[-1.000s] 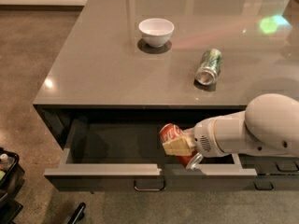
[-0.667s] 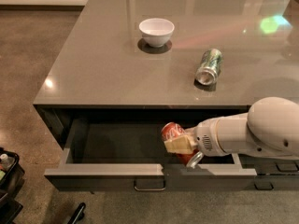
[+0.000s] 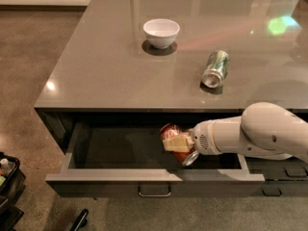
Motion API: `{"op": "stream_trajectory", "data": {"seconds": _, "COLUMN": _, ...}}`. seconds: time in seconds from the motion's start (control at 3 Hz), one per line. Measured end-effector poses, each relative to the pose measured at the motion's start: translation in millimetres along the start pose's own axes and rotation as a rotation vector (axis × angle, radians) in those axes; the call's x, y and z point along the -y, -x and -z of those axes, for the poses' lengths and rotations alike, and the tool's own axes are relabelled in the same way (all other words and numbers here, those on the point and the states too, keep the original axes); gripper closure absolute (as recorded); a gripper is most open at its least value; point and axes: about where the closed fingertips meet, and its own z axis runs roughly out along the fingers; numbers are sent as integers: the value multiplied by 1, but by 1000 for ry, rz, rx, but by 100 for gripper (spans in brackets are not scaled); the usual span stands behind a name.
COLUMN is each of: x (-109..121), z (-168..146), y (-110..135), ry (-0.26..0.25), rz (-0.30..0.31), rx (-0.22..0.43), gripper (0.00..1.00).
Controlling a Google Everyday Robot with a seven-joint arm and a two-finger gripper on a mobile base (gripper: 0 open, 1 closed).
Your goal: Place coke can into top drawer
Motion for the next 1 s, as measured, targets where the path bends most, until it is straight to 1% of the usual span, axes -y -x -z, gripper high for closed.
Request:
{"op": "stream_trajectory", "data": {"seconds": 0.33, "x": 11, "z": -17, "y": -3, "ry": 4, "rz": -30, "rx": -1, "gripper": 100}}
{"op": "stream_trajectory", "data": {"seconds": 0.67, "x": 22, "z": -30, "y": -7, "ry": -7, "rz": -59, "rx": 1, "gripper": 100}}
{"op": "stream_trajectory", "data": {"seconds": 1.0, "x": 32, "z": -39, "y": -10, "ry": -22, "rz": -76, "rx": -11, "gripper": 100}}
